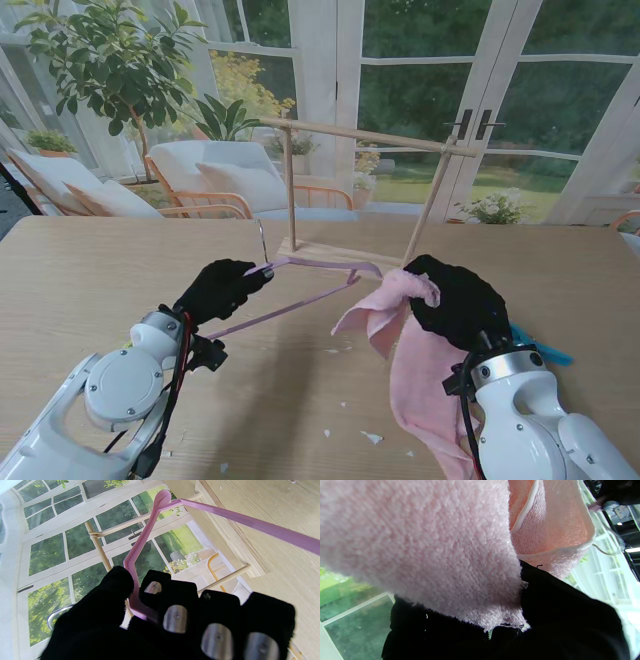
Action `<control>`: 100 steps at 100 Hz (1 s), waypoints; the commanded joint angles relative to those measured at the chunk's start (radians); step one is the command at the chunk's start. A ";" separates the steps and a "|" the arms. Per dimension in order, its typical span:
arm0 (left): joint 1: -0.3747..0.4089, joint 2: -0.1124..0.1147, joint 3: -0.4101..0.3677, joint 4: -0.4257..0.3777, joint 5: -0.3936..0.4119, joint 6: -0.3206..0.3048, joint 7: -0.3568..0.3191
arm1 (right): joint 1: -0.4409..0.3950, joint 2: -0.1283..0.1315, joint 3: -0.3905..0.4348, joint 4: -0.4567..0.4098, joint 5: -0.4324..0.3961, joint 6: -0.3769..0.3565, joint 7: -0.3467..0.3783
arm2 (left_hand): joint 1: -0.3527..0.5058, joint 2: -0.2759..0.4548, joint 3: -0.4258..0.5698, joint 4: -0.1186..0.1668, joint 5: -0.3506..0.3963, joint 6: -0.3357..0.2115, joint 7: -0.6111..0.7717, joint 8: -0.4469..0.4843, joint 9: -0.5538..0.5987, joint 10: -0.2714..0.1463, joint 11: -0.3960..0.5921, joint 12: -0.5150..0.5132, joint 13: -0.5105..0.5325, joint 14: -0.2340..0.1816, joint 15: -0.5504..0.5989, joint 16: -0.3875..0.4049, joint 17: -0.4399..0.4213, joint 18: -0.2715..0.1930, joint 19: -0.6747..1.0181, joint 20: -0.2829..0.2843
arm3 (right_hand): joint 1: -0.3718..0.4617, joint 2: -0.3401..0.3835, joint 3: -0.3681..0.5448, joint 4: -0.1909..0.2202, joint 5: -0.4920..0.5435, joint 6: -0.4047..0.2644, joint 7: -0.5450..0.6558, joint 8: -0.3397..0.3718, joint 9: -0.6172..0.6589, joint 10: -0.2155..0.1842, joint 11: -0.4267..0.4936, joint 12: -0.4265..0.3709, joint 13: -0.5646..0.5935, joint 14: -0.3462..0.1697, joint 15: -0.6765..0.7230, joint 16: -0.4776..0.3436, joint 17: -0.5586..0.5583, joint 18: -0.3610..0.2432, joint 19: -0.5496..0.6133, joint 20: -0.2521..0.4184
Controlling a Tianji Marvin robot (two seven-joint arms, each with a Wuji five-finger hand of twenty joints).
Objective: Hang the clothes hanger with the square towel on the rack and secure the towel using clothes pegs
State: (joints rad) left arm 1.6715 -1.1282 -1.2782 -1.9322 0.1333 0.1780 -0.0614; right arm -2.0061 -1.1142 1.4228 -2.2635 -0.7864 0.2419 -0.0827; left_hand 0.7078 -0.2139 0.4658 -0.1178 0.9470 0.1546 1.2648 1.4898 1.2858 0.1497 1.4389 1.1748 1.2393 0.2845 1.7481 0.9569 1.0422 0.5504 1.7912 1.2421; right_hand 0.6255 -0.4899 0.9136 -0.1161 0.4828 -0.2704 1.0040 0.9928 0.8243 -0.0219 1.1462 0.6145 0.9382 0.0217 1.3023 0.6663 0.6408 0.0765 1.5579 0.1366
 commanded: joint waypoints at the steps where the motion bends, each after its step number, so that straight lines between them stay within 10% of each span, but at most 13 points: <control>1: -0.016 -0.012 0.014 0.010 -0.008 0.016 -0.010 | -0.010 -0.009 -0.002 -0.044 0.011 -0.012 0.009 | 0.037 0.091 0.003 0.033 0.035 0.061 0.057 0.055 0.004 -0.032 0.005 0.015 0.024 0.024 0.106 0.022 0.008 0.031 0.303 0.066 | 0.061 0.064 0.009 0.041 -0.001 -0.035 0.030 0.014 0.040 -0.001 0.069 0.026 0.041 -0.003 0.035 0.014 0.011 -0.019 0.051 0.537; 100: -0.032 -0.033 0.097 -0.094 -0.327 0.277 -0.055 | 0.086 -0.020 -0.089 -0.074 0.267 -0.095 0.013 | 0.122 0.162 -0.143 0.029 0.015 0.101 0.057 0.064 -0.015 0.007 0.024 0.013 0.023 0.050 0.105 0.047 -0.003 0.085 0.303 0.093 | 0.090 0.064 -0.011 0.032 0.013 -0.008 0.023 0.004 0.056 0.007 0.032 0.018 0.047 0.039 0.016 0.001 0.014 0.007 0.067 0.532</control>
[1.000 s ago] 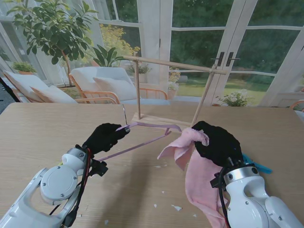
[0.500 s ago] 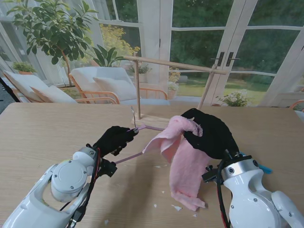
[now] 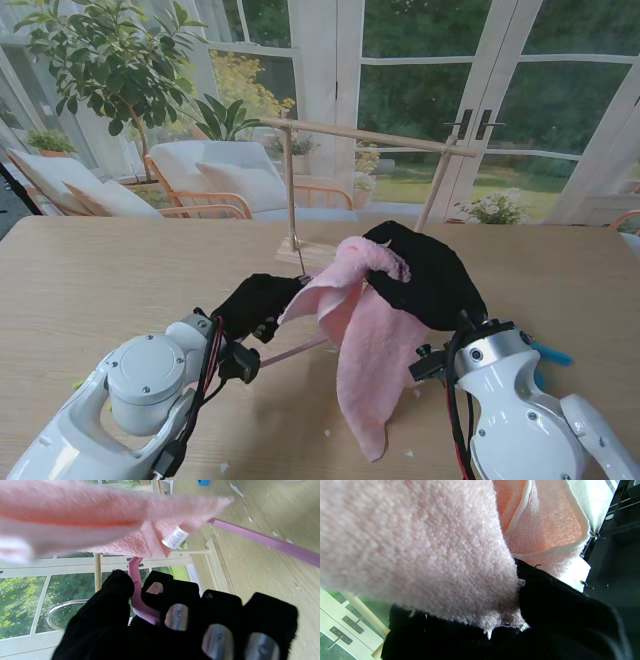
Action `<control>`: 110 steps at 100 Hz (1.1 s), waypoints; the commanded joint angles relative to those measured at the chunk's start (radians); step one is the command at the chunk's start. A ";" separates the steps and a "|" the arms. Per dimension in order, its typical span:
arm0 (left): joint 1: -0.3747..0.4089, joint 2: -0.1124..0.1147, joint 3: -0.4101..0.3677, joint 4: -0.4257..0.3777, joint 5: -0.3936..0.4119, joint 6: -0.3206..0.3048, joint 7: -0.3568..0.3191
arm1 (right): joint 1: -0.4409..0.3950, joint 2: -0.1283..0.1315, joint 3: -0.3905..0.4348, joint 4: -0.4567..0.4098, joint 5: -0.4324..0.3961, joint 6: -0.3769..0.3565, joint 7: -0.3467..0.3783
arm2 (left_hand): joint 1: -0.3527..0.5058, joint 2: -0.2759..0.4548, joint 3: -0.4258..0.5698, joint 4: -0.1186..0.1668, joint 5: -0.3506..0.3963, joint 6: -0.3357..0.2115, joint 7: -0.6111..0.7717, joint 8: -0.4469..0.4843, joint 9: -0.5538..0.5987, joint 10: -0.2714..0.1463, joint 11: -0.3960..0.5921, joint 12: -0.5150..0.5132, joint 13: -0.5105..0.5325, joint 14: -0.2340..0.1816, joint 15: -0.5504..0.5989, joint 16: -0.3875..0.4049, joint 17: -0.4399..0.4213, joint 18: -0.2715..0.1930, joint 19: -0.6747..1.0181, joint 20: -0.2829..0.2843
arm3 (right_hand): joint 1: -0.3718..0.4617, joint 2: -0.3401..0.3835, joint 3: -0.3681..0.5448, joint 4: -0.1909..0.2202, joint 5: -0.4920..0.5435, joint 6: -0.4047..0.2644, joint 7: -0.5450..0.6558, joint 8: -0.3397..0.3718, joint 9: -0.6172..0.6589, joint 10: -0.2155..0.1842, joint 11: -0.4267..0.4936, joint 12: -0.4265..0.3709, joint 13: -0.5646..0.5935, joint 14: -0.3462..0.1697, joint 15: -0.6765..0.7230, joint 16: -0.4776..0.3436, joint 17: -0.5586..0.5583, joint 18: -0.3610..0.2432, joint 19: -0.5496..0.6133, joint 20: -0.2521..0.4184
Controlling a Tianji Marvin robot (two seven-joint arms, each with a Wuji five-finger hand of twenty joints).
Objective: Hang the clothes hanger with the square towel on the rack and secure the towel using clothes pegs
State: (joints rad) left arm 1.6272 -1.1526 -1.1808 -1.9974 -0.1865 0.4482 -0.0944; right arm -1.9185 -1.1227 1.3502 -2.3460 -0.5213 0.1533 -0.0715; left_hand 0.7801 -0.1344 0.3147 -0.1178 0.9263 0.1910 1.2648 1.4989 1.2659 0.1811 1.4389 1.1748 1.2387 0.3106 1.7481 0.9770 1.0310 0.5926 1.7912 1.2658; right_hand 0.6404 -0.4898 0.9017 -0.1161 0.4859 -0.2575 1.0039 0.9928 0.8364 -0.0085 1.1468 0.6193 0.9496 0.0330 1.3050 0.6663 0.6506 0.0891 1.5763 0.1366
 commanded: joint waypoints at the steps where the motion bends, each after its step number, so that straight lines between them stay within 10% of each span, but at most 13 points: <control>1: 0.014 -0.009 -0.001 -0.032 -0.013 0.010 -0.023 | -0.001 -0.012 -0.019 0.012 0.000 -0.008 0.000 | 0.051 0.083 0.008 0.029 0.035 0.064 0.057 0.055 0.005 -0.024 0.024 0.013 0.023 0.024 0.105 0.027 0.008 0.042 0.303 0.069 | 0.074 0.063 0.000 0.032 0.009 -0.020 0.023 0.004 0.044 -0.006 0.031 0.013 0.035 0.028 0.013 0.000 0.005 -0.005 0.049 0.532; 48: 0.048 -0.006 -0.055 -0.123 -0.112 0.060 -0.050 | 0.028 -0.006 -0.097 0.153 -0.201 -0.018 -0.073 | 0.064 0.085 -0.008 0.029 0.036 0.067 0.055 0.055 0.004 -0.018 0.023 0.012 0.023 0.027 0.103 0.029 0.007 0.048 0.303 0.071 | 0.038 -0.013 0.005 -0.010 0.083 -0.027 0.016 -0.119 0.143 -0.027 0.031 -0.041 0.114 0.018 0.033 -0.015 0.075 -0.012 0.091 0.521; 92: 0.038 -0.008 -0.040 -0.156 -0.097 0.066 -0.037 | 0.096 0.003 -0.177 0.224 -0.349 0.048 -0.093 | 0.070 0.084 -0.015 0.031 0.036 0.067 0.055 0.055 0.004 -0.017 0.023 0.012 0.023 0.030 0.102 0.030 0.006 0.052 0.303 0.071 | -0.080 -0.135 0.088 -0.049 0.376 -0.001 -0.030 -0.614 0.450 -0.075 -0.073 -0.075 0.364 0.008 0.119 -0.048 0.391 -0.015 0.285 0.428; 110: 0.036 0.000 -0.024 -0.164 -0.054 0.043 -0.049 | 0.146 0.000 -0.215 0.257 -0.325 0.109 -0.073 | 0.071 0.081 -0.016 0.031 0.036 0.068 0.054 0.055 0.005 -0.016 0.022 0.012 0.023 0.030 0.102 0.030 0.006 0.052 0.303 0.072 | -0.092 -0.133 0.086 -0.050 0.411 0.035 -0.034 -0.714 0.536 -0.082 -0.111 -0.098 0.365 -0.014 0.198 0.014 0.512 -0.023 0.336 0.373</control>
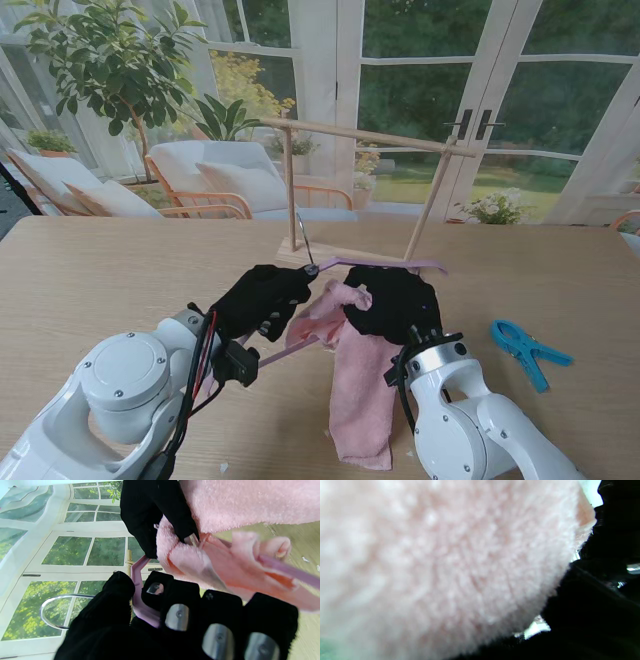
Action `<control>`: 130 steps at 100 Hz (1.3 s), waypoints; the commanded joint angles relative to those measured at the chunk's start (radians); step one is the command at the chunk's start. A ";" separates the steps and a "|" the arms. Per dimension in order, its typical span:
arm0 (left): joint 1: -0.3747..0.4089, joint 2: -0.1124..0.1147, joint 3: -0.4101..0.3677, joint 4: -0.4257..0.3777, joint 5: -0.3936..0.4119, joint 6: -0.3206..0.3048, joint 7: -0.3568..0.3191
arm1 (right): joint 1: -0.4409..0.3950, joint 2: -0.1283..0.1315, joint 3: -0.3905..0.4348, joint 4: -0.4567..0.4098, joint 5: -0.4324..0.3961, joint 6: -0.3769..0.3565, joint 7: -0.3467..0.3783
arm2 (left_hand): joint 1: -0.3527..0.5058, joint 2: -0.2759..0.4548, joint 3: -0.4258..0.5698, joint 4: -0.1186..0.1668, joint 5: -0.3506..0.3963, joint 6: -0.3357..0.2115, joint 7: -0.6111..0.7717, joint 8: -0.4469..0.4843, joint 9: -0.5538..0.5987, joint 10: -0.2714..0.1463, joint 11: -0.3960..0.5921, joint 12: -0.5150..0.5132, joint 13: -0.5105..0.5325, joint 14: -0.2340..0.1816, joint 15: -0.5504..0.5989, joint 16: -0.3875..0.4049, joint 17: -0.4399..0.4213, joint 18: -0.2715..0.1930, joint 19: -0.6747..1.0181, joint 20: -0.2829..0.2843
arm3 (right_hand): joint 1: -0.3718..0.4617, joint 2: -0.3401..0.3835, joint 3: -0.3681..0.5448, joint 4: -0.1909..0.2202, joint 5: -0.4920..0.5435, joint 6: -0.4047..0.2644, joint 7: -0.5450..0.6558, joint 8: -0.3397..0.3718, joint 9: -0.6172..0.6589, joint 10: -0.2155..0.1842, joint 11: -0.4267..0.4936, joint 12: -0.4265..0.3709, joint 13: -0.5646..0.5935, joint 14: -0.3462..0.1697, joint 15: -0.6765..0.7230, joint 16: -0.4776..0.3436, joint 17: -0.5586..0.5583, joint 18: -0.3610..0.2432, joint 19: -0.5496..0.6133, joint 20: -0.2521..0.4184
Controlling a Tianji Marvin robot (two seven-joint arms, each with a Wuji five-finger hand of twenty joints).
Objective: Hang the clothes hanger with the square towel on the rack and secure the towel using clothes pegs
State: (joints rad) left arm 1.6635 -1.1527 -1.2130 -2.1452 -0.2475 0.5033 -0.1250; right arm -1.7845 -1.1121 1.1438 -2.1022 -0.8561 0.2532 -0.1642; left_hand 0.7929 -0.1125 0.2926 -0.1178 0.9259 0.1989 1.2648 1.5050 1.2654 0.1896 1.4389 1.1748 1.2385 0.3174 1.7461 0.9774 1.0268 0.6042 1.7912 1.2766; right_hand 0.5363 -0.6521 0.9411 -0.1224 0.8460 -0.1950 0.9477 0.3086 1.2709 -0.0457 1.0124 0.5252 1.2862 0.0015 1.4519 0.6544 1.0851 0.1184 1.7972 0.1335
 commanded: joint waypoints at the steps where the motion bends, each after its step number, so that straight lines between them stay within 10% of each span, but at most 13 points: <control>1: -0.001 0.000 0.009 -0.016 0.011 -0.014 -0.019 | 0.015 -0.010 -0.011 0.015 0.011 0.012 0.021 | 0.058 0.060 0.006 0.031 0.036 0.061 0.054 0.049 0.005 -0.025 0.022 0.012 0.023 0.023 0.104 0.029 0.010 0.040 0.303 0.061 | 0.011 0.030 0.046 -0.043 0.051 -0.025 0.021 -0.033 0.103 -0.046 0.023 -0.004 0.029 0.017 0.053 0.027 0.080 -0.052 0.116 0.375; 26: -0.004 0.004 0.024 -0.018 0.052 -0.046 -0.019 | 0.067 -0.012 -0.052 0.043 0.053 0.046 0.049 | 0.056 0.058 0.007 0.032 0.039 0.059 0.052 0.048 0.005 -0.025 0.022 0.012 0.024 0.021 0.104 0.029 0.011 0.038 0.303 0.060 | -0.092 0.065 0.015 -0.026 0.024 0.079 -0.036 -0.086 0.083 -0.056 0.042 0.010 0.029 0.008 0.061 0.041 0.091 -0.073 0.132 0.346; 39: -0.005 0.005 0.023 -0.013 0.064 -0.059 -0.020 | 0.071 -0.011 -0.056 0.041 0.061 0.051 0.060 | 0.055 0.055 0.009 0.032 0.042 0.060 0.052 0.047 0.008 -0.023 0.020 0.011 0.023 0.021 0.105 0.029 0.011 0.037 0.303 0.060 | -0.263 0.128 -0.052 0.046 0.055 0.163 -0.305 0.131 0.063 -0.060 0.055 0.021 0.029 0.002 0.069 0.047 0.095 -0.096 0.152 0.332; 55: -0.008 0.006 0.022 -0.009 0.076 -0.070 -0.016 | 0.066 -0.008 -0.051 0.031 0.051 0.054 0.072 | 0.053 0.053 0.013 0.033 0.044 0.059 0.050 0.046 0.010 -0.022 0.019 0.010 0.023 0.021 0.105 0.029 0.011 0.037 0.303 0.060 | -0.377 0.210 -0.264 0.041 -0.052 0.244 -0.384 0.087 0.025 -0.055 0.059 0.027 0.029 0.003 0.074 0.049 0.100 -0.128 0.172 0.337; 77: -0.011 0.007 0.024 -0.005 0.087 -0.081 -0.017 | 0.063 -0.006 -0.052 0.027 0.011 0.072 0.072 | 0.050 0.050 0.018 0.033 0.044 0.061 0.049 0.046 0.010 -0.022 0.019 0.010 0.023 0.021 0.105 0.030 0.011 0.037 0.303 0.061 | -0.473 0.233 -0.274 0.052 -0.212 0.281 -0.426 0.009 -0.001 -0.048 0.058 0.026 0.029 -0.003 0.097 0.062 0.109 -0.183 0.215 0.358; 102: -0.014 0.006 0.014 0.001 0.101 -0.092 -0.010 | 0.038 -0.006 -0.057 0.019 -0.079 0.069 0.016 | 0.046 0.047 0.025 0.034 0.048 0.060 0.049 0.046 0.012 -0.023 0.020 0.010 0.023 0.020 0.105 0.030 0.011 0.037 0.303 0.062 | -0.374 0.290 -0.313 0.075 -0.258 0.173 -0.451 -0.029 -0.055 -0.035 0.030 0.022 0.030 -0.012 0.075 0.058 0.109 -0.190 0.204 0.362; 130: -0.044 0.008 -0.013 0.036 0.161 -0.144 -0.001 | -0.051 -0.004 -0.022 -0.037 -0.092 -0.046 -0.039 | 0.038 0.040 0.036 0.034 0.053 0.062 0.048 0.046 0.016 -0.023 0.020 0.011 0.023 0.020 0.106 0.031 0.010 0.038 0.303 0.064 | -0.239 0.333 -0.357 0.107 -0.168 0.114 -0.435 0.064 -0.140 -0.025 -0.049 0.002 -0.021 0.088 -0.215 -0.086 -0.087 -0.007 0.000 0.326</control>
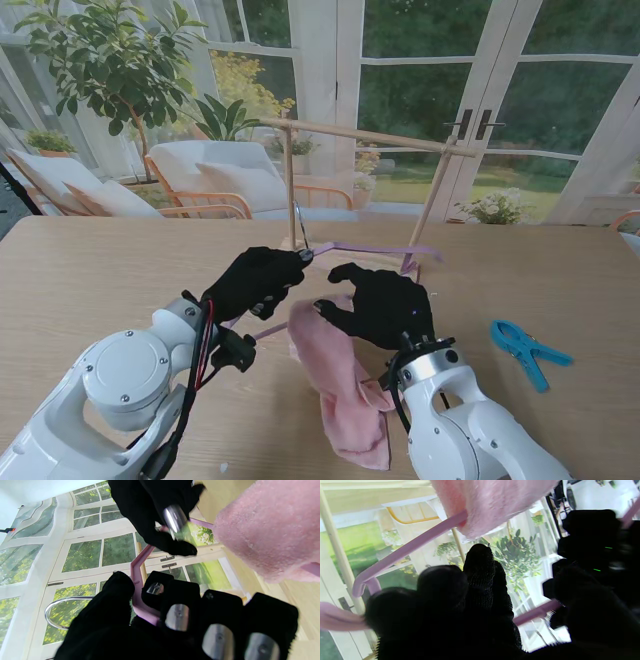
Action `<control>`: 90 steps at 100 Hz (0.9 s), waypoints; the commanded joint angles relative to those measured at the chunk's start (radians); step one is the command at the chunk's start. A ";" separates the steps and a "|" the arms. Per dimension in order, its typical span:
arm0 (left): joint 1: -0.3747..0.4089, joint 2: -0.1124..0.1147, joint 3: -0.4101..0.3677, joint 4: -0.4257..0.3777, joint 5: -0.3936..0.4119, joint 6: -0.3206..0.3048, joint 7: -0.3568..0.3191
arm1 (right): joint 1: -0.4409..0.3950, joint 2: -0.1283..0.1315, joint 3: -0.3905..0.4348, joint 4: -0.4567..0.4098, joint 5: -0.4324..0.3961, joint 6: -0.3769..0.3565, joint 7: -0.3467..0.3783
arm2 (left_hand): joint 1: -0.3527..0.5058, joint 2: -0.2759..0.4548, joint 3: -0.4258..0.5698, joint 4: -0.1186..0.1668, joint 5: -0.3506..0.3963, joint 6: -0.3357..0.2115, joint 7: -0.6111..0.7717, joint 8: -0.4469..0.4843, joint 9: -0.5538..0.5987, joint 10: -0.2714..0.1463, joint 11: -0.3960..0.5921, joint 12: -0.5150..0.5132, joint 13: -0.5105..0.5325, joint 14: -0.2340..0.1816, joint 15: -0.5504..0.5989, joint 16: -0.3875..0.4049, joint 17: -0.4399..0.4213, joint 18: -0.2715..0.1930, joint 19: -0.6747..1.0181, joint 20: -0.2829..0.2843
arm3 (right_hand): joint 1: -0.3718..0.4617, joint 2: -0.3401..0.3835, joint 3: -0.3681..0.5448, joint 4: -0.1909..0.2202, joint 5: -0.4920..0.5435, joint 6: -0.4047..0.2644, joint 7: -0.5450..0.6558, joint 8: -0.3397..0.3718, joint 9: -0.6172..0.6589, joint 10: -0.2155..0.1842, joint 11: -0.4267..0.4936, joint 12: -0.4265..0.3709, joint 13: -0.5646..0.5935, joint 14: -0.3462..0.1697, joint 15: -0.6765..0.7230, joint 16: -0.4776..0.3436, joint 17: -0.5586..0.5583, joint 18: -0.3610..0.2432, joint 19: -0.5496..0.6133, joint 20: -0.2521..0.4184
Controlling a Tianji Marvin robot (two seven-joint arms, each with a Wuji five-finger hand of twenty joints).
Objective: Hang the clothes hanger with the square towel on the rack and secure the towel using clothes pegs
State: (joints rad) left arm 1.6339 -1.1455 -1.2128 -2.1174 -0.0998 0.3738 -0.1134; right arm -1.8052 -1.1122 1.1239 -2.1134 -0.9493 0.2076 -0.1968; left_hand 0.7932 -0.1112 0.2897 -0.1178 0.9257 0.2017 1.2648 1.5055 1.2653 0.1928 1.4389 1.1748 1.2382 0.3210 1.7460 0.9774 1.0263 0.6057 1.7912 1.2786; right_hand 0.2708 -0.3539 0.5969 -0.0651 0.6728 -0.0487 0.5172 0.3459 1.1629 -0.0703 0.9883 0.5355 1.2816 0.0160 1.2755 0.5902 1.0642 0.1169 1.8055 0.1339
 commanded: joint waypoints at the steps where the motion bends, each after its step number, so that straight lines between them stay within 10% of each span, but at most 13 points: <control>1: -0.016 0.001 -0.014 0.010 0.017 -0.018 -0.014 | -0.034 -0.005 -0.001 -0.028 0.001 -0.004 -0.010 | 0.037 0.039 0.039 0.034 0.053 0.059 0.048 0.045 0.017 -0.026 0.020 0.011 0.024 0.016 0.106 0.031 0.011 0.036 0.303 0.062 | 0.027 0.034 -0.012 0.050 0.006 -0.033 -0.005 0.028 -0.037 0.000 -0.026 -0.008 -0.024 0.075 -0.042 -0.022 -0.074 -0.003 -0.012 0.328; 47: -0.059 0.030 -0.033 0.086 0.172 -0.146 -0.083 | -0.146 -0.018 0.089 -0.102 -0.058 -0.033 -0.162 | -0.001 0.023 0.094 0.030 0.061 0.051 0.047 0.048 0.019 -0.032 0.020 0.015 0.024 0.010 0.107 0.032 0.012 0.033 0.303 0.063 | 0.104 -0.088 0.289 0.053 -0.099 -0.068 -0.077 0.155 -0.488 0.043 -0.182 -0.031 -0.646 0.071 -0.445 -0.048 -0.596 -0.020 -0.396 0.520; 71: -0.072 0.035 -0.025 0.092 0.177 -0.172 -0.101 | -0.094 -0.028 0.094 -0.060 -0.045 -0.012 -0.198 | -0.005 0.021 0.101 0.030 0.061 0.051 0.046 0.048 0.019 -0.033 0.020 0.016 0.024 0.010 0.108 0.032 0.012 0.031 0.303 0.062 | 0.082 -0.130 0.331 0.038 -0.257 0.019 -0.152 0.148 -0.789 0.092 -0.350 -0.197 -0.911 0.044 -0.784 -0.248 -0.842 0.015 -0.903 0.388; 90: -0.094 0.034 -0.022 0.073 0.145 -0.151 -0.112 | -0.041 -0.030 0.083 -0.035 0.009 0.002 -0.152 | -0.008 0.019 0.107 0.030 0.064 0.048 0.047 0.049 0.022 -0.034 0.019 0.017 0.024 0.009 0.108 0.032 0.012 0.031 0.303 0.062 | 0.060 -0.121 0.298 0.027 -0.333 0.073 -0.174 0.143 -0.875 0.106 -0.404 -0.227 -0.978 0.030 -0.865 -0.297 -0.888 -0.011 -1.063 0.324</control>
State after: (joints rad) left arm 1.5526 -1.1073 -1.2355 -2.0197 0.0576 0.2097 -0.2103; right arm -1.8522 -1.1328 1.2092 -2.1510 -0.9413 0.2008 -0.3794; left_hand 0.7778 -0.1146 0.3222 -0.1178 0.9257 0.2032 1.2646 1.5078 1.2653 0.1940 1.4389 1.1748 1.2382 0.3212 1.7459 0.9777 1.0262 0.6060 1.7912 1.2794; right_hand 0.3622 -0.4570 0.9099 -0.0649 0.3850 -0.0051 0.3568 0.4895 0.3425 0.0220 0.6077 0.3176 0.3559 0.0720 0.4399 0.3126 0.2055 0.1273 0.7973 0.1374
